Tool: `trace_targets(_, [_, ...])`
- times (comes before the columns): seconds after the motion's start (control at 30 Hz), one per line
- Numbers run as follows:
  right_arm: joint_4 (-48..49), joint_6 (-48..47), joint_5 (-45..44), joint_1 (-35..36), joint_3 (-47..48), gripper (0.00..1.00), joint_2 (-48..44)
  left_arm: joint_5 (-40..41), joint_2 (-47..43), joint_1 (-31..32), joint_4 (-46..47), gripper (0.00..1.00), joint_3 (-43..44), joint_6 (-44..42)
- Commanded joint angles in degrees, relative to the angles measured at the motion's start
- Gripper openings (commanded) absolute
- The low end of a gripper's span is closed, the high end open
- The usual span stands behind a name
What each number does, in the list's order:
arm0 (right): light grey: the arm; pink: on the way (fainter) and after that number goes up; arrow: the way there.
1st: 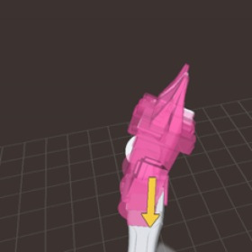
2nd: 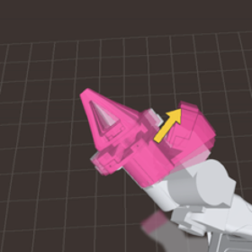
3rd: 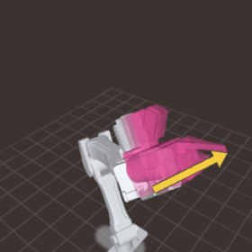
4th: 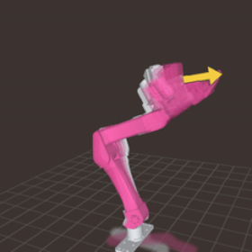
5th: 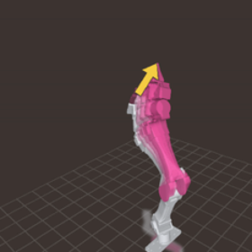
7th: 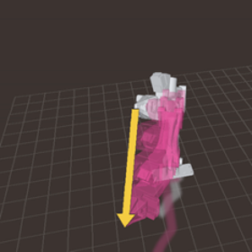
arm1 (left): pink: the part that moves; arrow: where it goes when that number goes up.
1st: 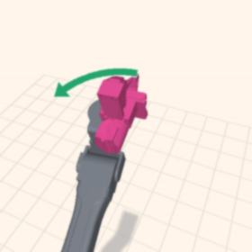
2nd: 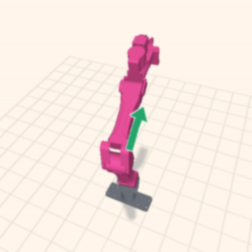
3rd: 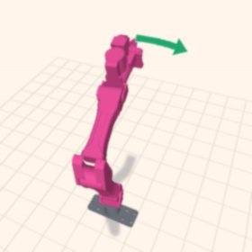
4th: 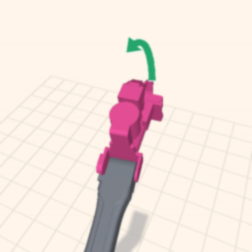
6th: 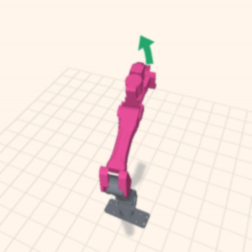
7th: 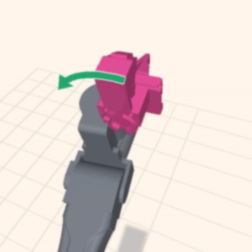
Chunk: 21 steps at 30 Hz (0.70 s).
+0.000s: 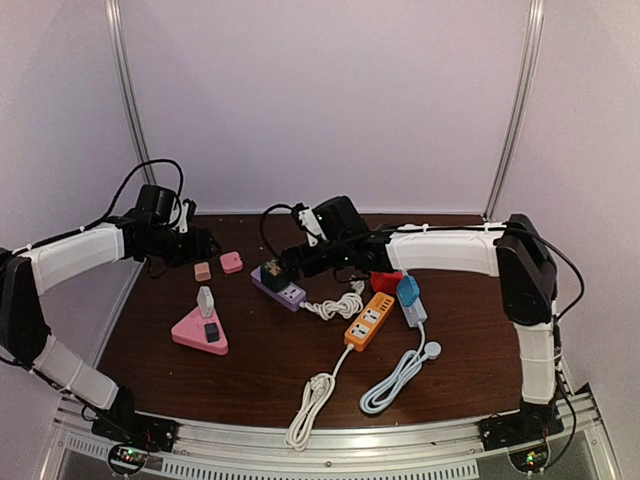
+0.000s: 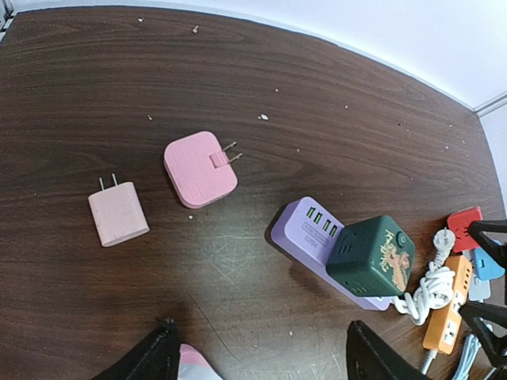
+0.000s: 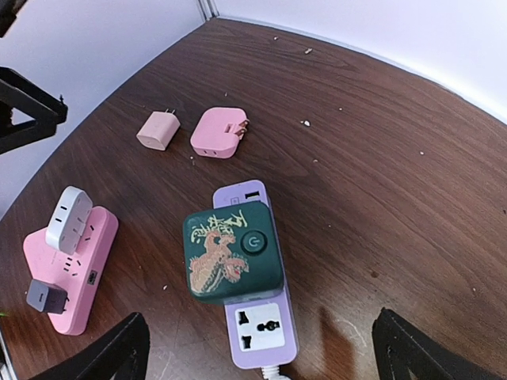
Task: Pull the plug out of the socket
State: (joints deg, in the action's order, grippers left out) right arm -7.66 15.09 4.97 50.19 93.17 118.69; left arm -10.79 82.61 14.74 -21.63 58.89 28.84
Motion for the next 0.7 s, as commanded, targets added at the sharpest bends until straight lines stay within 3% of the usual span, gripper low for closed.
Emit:
trace_targets(0.0, [-5.2,-2.9,1.7,0.8,8.1,0.99,6.4,-0.9,-3.9,0.1,-1.0,0.73,-2.0,1.2])
trace_targets(0.23, [-8.6,-4.3,2.2,1.3,19.7,0.98,16.6,-3.1,-6.7,0.2,-1.1,0.74,-3.7,1.8])
trace_targets(0.37, [-10.4,-5.1,2.2,1.6,24.2,0.92,20.5,-4.6,-7.0,0.2,-0.7,0.74,-4.5,2.0])
trace_targets(0.57, [-10.2,-5.8,0.8,2.0,24.9,0.7,21.0,-7.7,-6.7,0.2,2.5,0.74,-6.3,3.7])
trace_targets(0.67, [-10.4,-6.0,-0.3,2.2,23.9,0.48,20.4,-9.5,-5.9,0.7,5.4,0.74,-7.6,5.7])
